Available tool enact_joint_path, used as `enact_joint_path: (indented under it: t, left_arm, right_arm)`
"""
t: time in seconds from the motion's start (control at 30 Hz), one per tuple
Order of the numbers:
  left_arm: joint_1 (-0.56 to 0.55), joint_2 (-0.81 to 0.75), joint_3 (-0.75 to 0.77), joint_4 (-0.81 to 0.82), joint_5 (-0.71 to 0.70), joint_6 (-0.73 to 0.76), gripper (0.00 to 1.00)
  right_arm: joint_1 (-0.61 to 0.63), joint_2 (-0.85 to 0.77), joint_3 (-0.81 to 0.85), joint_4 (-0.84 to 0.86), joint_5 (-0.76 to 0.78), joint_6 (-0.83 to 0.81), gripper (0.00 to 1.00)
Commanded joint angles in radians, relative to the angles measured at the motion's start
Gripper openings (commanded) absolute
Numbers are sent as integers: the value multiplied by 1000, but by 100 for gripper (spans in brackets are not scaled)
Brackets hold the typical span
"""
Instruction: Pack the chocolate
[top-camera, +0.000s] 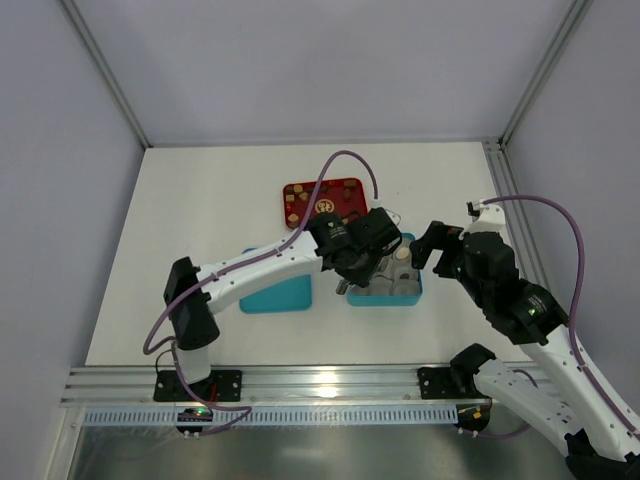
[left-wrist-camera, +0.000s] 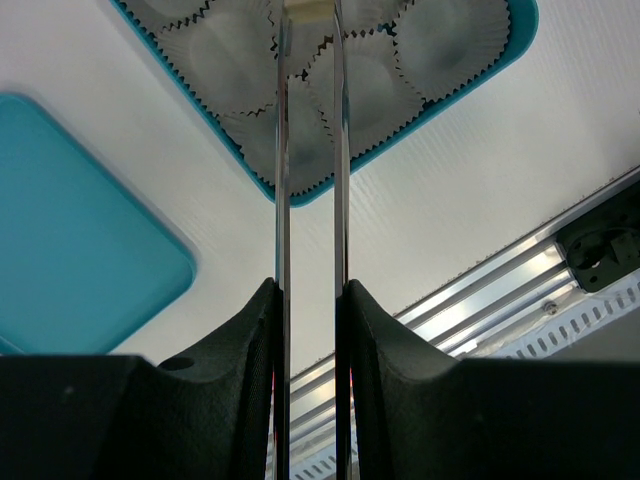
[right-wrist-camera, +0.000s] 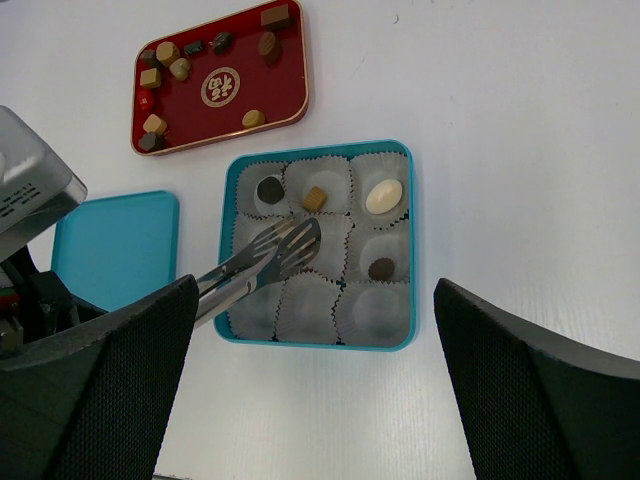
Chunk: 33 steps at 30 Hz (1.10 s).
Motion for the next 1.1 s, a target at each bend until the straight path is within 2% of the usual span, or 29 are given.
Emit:
enact_joint_path:
  t: [0.0,0.27,0.33,0.4,0.43,0.6,0.63,1.07]
  left_arm:
    - [-15,8,4,39,2,-17,22]
    - [-20,34,4,39,0,-14,27]
    - [-20,37,4,39,0,-16,32]
    - [-20,40,5,39,-3,-17,33]
    - [-20,43,5,39,-1,-16,37]
    - [-21,46,11,37,-9,-16,42]
    - [-20,46,11,39,-10,-16,46]
    - [-18,23,155,-16,-39,10,44]
  right_arm:
    - [0,-5,2,24,6,3,100]
    - [1,-7,2,22,7,2,100]
    - [0,-10,0,22,7,2,100]
    - [1,-10,0,21,6,3,100]
    - [1,-11,0,22,6,3,100]
    - [1,-13,-1,21,7,3,100]
    - [1,-14,0,19,7,3,100]
    - [0,-8,8,25,-3,2,100]
